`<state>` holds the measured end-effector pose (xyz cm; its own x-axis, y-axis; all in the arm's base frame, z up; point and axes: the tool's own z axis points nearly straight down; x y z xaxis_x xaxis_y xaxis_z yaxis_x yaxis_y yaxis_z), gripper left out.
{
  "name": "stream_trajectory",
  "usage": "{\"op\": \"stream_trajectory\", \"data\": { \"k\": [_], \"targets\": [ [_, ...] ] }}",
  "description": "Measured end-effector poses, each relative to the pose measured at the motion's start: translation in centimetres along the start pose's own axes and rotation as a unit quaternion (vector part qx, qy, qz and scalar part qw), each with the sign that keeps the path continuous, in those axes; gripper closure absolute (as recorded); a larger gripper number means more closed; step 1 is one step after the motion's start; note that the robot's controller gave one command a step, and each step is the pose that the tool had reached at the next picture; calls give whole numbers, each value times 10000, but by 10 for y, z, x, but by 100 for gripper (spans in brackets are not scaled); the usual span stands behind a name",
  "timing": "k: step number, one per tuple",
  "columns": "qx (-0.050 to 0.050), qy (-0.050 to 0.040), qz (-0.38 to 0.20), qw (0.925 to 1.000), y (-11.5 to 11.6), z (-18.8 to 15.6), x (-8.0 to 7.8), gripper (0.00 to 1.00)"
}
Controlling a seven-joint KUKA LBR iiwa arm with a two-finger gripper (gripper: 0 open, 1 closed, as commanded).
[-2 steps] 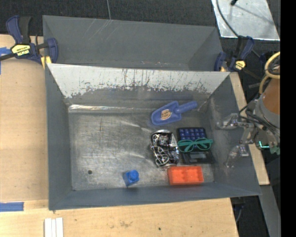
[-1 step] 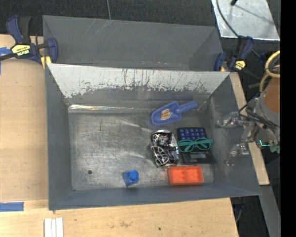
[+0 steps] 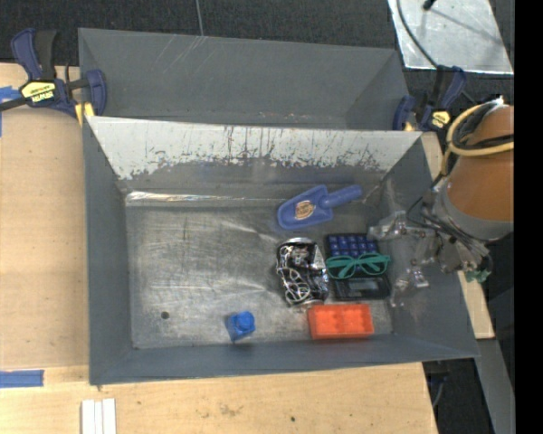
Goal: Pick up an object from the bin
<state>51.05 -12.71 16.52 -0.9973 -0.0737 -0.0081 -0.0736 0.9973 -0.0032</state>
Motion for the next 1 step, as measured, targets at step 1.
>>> {"op": "stream_trajectory", "data": {
  "k": [1],
  "targets": [
    [-7, 7, -1103, 9939, 1, 60, -20, 0]
  ]
}}
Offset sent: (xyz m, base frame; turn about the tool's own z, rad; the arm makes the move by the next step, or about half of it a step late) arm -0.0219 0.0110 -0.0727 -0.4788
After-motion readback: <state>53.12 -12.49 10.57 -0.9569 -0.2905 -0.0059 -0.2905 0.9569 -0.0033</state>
